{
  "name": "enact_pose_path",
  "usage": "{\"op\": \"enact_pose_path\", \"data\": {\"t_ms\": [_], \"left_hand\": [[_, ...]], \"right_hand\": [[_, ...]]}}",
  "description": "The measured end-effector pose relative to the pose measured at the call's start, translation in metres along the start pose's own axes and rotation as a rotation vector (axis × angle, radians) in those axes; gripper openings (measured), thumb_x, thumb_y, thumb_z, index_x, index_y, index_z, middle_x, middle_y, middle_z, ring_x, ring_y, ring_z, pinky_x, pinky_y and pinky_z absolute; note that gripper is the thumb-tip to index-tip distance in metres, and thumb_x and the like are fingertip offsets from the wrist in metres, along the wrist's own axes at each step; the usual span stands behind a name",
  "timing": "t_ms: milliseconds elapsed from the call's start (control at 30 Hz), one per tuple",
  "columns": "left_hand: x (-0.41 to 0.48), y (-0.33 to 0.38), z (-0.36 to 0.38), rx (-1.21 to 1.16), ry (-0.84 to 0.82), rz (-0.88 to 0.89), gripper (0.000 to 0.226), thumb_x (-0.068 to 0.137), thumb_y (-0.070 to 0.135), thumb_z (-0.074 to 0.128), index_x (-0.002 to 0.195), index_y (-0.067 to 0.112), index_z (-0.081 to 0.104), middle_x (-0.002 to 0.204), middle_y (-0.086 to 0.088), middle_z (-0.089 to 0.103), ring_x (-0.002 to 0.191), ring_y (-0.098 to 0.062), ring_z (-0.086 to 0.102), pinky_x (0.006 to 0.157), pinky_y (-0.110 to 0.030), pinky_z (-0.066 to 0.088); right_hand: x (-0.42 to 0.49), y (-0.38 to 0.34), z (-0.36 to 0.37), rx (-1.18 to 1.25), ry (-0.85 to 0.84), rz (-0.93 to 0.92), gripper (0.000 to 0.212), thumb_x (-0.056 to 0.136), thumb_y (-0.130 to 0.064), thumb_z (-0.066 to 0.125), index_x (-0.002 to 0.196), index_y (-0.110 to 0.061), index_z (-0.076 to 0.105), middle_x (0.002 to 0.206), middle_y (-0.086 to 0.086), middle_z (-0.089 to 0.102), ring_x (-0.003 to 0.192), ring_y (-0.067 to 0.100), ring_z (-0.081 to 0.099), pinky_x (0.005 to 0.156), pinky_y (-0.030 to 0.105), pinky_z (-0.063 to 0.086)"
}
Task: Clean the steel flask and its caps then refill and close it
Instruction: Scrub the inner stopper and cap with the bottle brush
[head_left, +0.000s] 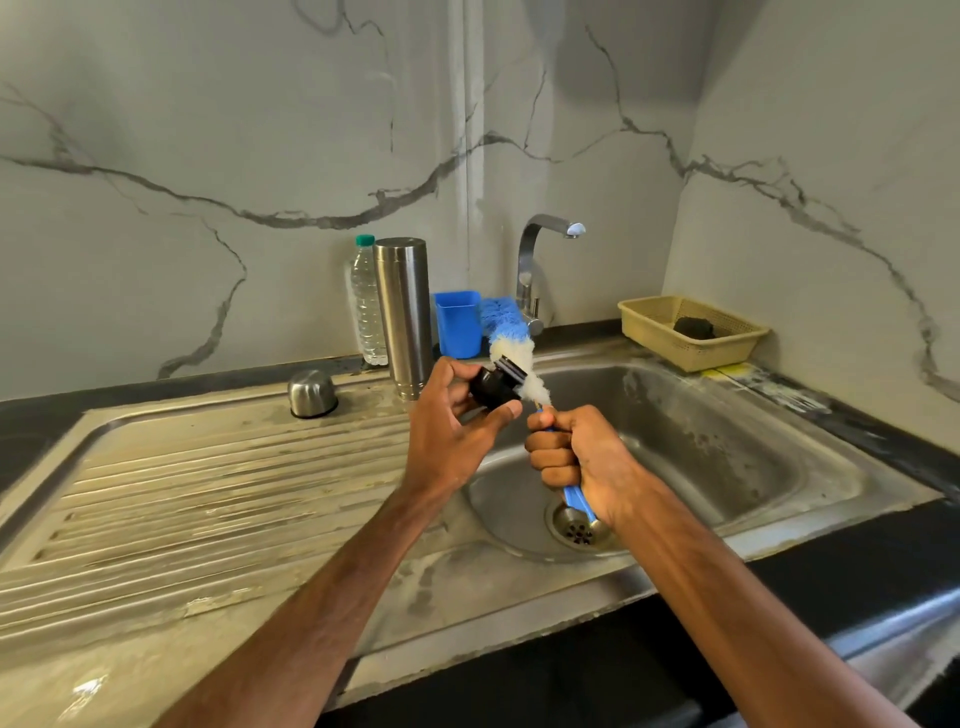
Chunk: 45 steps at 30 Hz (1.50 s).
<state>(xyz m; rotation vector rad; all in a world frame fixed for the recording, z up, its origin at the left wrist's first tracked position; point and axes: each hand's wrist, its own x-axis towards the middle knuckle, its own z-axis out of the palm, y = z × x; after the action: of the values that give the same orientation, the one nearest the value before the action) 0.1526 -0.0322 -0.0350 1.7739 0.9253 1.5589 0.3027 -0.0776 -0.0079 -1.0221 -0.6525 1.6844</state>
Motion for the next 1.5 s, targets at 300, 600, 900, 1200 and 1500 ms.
{"op": "enact_pose_path", "data": {"t_ms": [300, 600, 900, 1200, 1500], "left_hand": [[0.001, 0.006, 0.0, -0.106, -0.173, -0.119, 0.051, 0.079, 0.015, 0.087, 0.121, 0.011, 0.058, 0.112, -0.007, 0.075, 0.1, -0.019, 0.074, 0.09, -0.036, 0.059], [0.008, 0.015, -0.01, -0.468, -0.224, -0.38, 0.044, 0.094, 0.007, 0.067, 0.137, 0.009, 0.057, 0.118, -0.017, 0.073, 0.103, -0.032, 0.073, 0.082, -0.032, 0.062], [0.012, 0.022, -0.016, -0.608, -0.29, -0.498, 0.016, 0.1, 0.007, 0.057, 0.112, 0.008, 0.067, 0.103, -0.015, 0.076, 0.083, -0.02, 0.072, 0.07, -0.024, 0.061], [0.019, 0.016, -0.024, -0.531, -0.33, -0.569, 0.028, 0.101, 0.013, 0.056, 0.125, -0.002, 0.061, 0.106, -0.019, 0.068, 0.074, -0.016, 0.064, 0.063, -0.023, 0.059], [0.017, 0.017, -0.028, 0.22, -0.445, 0.013, 0.035, 0.101, 0.025, 0.061, 0.136, 0.02, 0.06, 0.118, -0.001, 0.067, 0.099, -0.015, 0.069, 0.083, -0.03, 0.059]], "right_hand": [[0.0, -0.004, -0.007, 0.121, -0.028, 0.049, 0.038, 0.094, -0.003, 0.019, 0.067, -0.02, 0.04, 0.048, -0.009, 0.019, 0.031, 0.002, 0.015, 0.024, 0.016, 0.01], [0.0, -0.003, -0.006, 0.158, -0.079, 0.075, 0.04, 0.096, -0.005, 0.019, 0.067, -0.02, 0.04, 0.047, -0.009, 0.019, 0.035, 0.004, 0.009, 0.024, 0.017, 0.01], [-0.003, -0.004, -0.006, 0.079, -0.041, -0.001, 0.038, 0.098, -0.008, 0.022, 0.068, -0.021, 0.041, 0.049, -0.01, 0.019, 0.032, 0.003, 0.015, 0.025, 0.016, 0.011], [-0.012, -0.001, -0.002, -0.081, 0.013, -0.062, 0.041, 0.107, -0.02, 0.026, 0.069, -0.021, 0.041, 0.053, -0.009, 0.019, 0.034, 0.003, 0.016, 0.028, 0.016, 0.01], [-0.015, 0.006, 0.0, -0.439, 0.203, -0.209, 0.041, 0.11, -0.033, 0.032, 0.073, -0.02, 0.043, 0.053, -0.008, 0.025, 0.039, 0.006, 0.017, 0.034, 0.017, 0.011]]}}
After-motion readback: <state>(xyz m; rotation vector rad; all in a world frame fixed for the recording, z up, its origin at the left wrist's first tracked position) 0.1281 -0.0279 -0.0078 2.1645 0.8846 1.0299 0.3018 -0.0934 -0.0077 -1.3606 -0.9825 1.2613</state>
